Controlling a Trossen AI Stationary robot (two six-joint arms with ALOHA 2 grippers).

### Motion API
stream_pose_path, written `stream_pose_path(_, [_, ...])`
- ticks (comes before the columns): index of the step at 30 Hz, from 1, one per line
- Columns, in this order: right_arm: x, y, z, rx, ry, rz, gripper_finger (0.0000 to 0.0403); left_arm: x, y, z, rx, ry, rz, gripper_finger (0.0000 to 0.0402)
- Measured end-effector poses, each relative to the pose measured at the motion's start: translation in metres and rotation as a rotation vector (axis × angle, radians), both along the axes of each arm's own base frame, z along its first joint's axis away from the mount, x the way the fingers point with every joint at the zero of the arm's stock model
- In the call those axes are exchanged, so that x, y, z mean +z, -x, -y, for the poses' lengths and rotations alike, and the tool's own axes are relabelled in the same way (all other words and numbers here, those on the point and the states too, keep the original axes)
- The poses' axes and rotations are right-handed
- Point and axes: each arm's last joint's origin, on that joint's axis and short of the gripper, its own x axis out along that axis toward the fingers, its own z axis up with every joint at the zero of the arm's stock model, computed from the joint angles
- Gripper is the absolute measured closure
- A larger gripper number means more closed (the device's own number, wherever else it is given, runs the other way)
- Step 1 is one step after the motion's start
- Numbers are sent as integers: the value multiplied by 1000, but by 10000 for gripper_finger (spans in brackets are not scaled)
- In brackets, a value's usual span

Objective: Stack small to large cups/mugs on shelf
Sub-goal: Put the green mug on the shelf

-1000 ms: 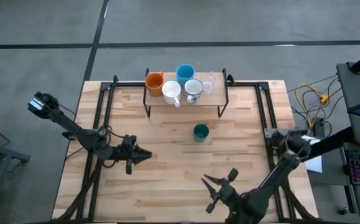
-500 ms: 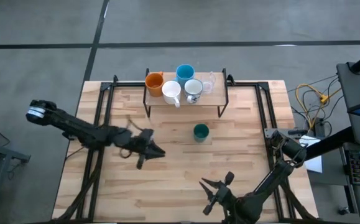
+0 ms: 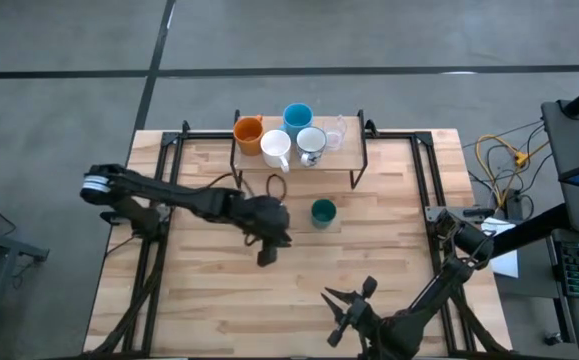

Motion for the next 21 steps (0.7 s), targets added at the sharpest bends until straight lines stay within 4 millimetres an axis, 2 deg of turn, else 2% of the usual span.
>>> stream_pose_path(6, [-1, 3, -2, 9, 2, -1, 335, 20, -23, -11, 29, -15, -53, 347])
stream_pose_path(12, [-1, 6, -4, 17, 1, -3, 335, 31, -34, -14, -73, -131, -52, 347])
stream_pose_path(21, [-2, 10, -6, 30, 4, -29, 335, 17, -44, -21, -292, -329, -210, 347])
